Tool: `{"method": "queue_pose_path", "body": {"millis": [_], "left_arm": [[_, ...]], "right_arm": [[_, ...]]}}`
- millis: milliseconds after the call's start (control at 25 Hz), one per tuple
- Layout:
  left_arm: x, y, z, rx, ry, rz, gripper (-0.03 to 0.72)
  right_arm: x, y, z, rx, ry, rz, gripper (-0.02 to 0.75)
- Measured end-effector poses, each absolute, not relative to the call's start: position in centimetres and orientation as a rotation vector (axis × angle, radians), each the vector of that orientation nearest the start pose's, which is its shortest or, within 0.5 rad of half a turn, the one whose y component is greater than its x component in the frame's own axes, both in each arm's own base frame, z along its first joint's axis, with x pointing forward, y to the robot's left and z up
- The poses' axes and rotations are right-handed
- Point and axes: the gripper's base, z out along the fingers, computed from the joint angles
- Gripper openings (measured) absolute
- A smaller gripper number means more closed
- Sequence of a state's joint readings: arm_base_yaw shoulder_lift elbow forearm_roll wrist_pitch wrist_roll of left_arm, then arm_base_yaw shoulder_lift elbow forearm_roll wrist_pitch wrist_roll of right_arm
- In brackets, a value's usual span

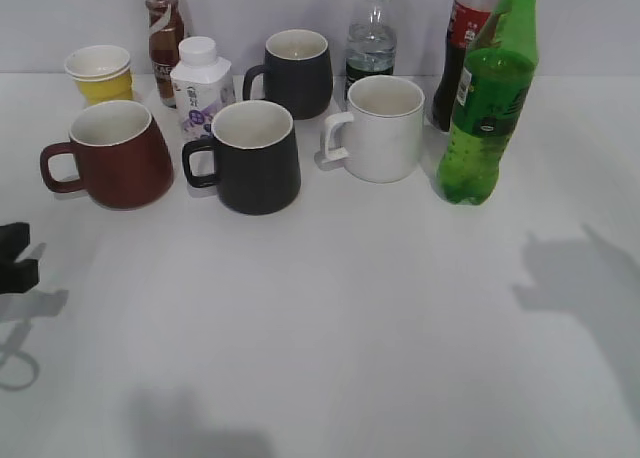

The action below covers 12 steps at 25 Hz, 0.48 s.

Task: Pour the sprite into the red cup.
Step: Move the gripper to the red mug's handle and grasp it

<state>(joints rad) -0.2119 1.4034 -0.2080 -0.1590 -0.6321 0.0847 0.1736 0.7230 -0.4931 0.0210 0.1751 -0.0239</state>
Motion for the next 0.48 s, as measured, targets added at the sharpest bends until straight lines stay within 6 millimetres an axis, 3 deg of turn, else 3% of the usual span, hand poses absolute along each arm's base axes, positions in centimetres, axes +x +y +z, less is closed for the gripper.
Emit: {"method": "queue_pose_path", "body": {"millis": [240, 480], "left_arm": [[20.8, -3.3, 14.7, 0.105, 1.877, -0.031, 0.245], [23.0, -3.9, 13.5, 0.137, 1.826, -0.026, 0.244]], "right_arm": [[14.9, 2.6, 29.7, -0.177, 1.879, 0.112, 0.480], [15.5, 2.7, 29.1, -0.180, 1.915, 0.110, 0.480]]}}
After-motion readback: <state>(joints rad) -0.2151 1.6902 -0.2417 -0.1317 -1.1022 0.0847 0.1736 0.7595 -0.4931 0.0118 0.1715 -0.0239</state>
